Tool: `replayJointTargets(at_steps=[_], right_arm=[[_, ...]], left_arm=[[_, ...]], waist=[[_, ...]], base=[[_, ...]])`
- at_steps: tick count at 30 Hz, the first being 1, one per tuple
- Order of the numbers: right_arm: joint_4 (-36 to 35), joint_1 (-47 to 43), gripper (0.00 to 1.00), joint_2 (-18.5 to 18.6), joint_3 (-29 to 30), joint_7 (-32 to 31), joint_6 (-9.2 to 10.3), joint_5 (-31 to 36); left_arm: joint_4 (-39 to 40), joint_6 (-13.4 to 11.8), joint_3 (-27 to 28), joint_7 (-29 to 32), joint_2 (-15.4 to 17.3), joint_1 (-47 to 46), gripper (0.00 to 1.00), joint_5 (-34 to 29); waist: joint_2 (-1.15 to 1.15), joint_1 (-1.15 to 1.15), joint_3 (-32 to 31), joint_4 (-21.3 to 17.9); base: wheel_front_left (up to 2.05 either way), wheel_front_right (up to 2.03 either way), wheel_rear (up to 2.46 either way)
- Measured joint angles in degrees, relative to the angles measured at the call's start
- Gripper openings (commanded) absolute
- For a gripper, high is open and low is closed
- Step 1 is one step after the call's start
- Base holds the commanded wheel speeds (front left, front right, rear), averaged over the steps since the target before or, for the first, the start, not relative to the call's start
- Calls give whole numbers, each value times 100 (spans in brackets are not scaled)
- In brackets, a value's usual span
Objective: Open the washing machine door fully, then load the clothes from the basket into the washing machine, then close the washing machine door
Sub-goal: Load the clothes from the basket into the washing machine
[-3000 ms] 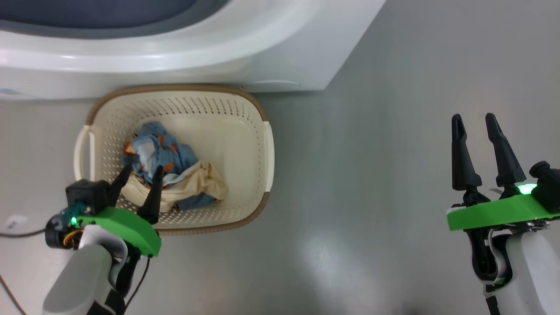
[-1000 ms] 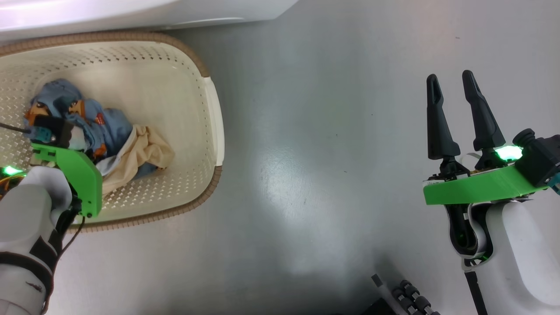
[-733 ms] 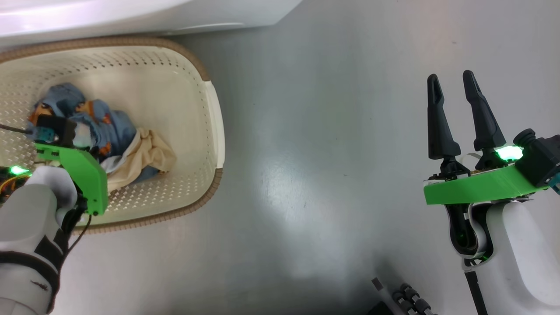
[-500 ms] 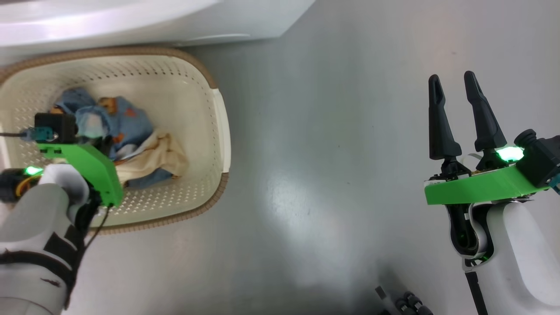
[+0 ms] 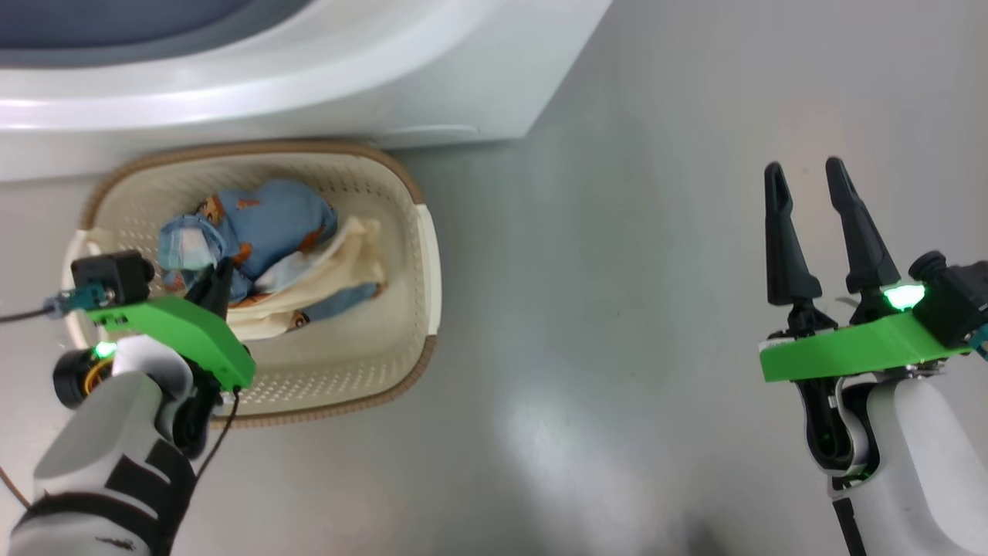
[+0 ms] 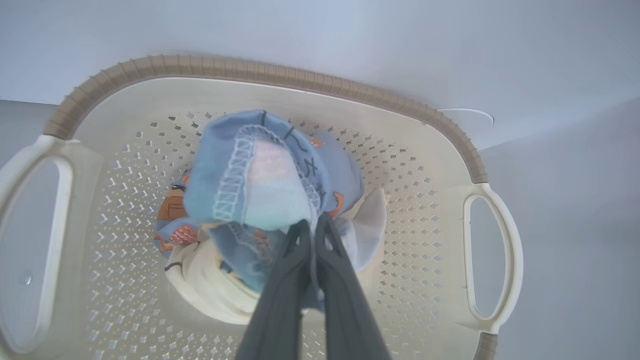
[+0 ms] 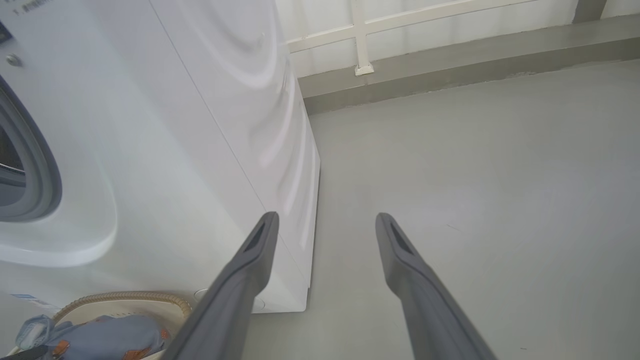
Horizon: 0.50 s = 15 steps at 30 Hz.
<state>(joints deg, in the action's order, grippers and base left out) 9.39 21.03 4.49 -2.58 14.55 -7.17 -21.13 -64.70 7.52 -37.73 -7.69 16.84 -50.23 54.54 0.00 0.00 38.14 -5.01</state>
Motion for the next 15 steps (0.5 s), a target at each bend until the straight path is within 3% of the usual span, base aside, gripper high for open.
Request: replayJointTargets(at_steps=[15], right_arm=[[230,-597,100,163,-2,-1,0,-56]], left_arm=[[651,0,-385,-602,55,827,0,708]], waist=[[0,0,-1106,231]], base=[[0,0,0]])
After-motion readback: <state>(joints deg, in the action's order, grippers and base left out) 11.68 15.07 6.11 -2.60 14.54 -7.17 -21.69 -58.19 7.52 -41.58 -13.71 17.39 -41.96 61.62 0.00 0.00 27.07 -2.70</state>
